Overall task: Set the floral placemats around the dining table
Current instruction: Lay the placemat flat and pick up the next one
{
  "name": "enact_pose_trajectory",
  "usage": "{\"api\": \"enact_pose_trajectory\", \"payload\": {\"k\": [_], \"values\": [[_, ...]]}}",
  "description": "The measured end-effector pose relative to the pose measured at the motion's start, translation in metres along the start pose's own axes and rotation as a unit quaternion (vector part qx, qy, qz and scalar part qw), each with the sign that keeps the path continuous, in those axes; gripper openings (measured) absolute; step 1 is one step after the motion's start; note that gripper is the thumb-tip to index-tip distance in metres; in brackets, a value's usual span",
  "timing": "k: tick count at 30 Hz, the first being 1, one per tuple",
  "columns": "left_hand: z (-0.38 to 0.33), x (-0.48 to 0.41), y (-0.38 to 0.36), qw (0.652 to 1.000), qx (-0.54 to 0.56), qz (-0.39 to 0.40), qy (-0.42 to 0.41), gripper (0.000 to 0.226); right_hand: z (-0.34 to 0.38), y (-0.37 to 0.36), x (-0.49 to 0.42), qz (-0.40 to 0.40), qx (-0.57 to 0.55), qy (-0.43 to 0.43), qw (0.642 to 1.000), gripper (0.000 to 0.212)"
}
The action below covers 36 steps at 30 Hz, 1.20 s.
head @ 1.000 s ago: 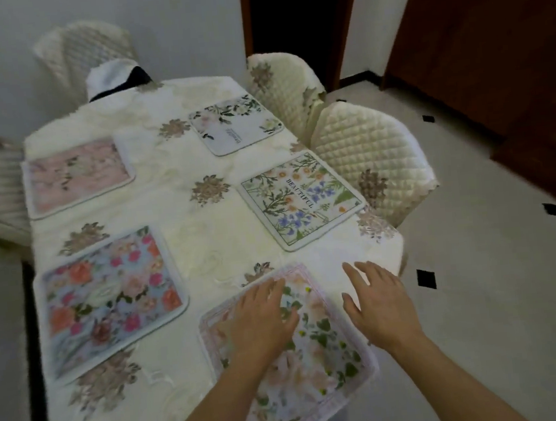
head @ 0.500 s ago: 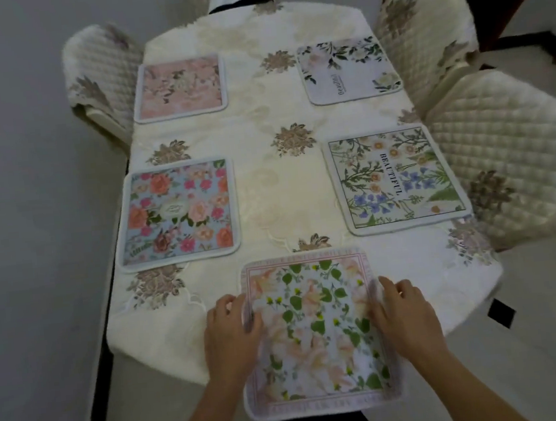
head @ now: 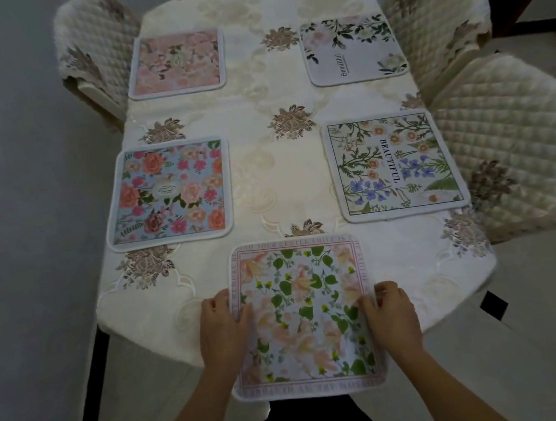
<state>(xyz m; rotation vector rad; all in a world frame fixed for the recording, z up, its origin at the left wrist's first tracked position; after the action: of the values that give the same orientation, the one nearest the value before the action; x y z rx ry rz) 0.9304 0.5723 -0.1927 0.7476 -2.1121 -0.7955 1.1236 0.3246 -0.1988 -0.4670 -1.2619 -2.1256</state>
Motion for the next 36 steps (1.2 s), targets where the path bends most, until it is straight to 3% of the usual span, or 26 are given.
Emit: {"api": "enact_pose_trajectory", "payload": {"k": [7,13,19,24,30,36], "values": [[0.008,-0.002,-0.004,0.997,0.065,0.034,-0.012,0.017,-0.002,-0.008,0.002,0.051,-0.145,0.003,0.988,0.017],[-0.016,-0.001,0.006,0.990,0.119,0.049,-0.057,0.018,0.020,0.009,0.007,0.021,-0.214,0.038,0.976,0.010],[-0.079,-0.019,0.057,0.977,0.164,0.020,-0.138,0.017,0.064,0.069,-0.002,-0.027,-0.239,0.086,0.967,0.017],[-0.132,-0.030,0.100,0.965,0.178,-0.007,-0.191,0.024,0.109,0.129,0.005,-0.071,-0.265,0.142,0.951,0.011],[-0.174,-0.036,0.127,0.956,0.176,-0.002,-0.235,0.031,0.134,0.175,0.021,-0.098,-0.274,0.170,0.942,0.022],[-0.203,-0.036,0.116,0.943,0.178,0.027,-0.278,0.036,0.105,0.188,0.039,-0.132,-0.270,0.131,0.945,0.035]]}}
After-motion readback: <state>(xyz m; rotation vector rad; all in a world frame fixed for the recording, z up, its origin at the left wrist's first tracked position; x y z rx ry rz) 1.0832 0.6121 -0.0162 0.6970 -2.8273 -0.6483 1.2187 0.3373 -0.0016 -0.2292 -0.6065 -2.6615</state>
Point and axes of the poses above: each hand's wrist, its own x-axis away from the middle knuckle, its own y-axis out of the back of the hand, z = x × y, the point moved 4 cm from there along -x, towards the middle knuckle, and after that the axes turned 12 degrees about z, right-handed, at the moved point
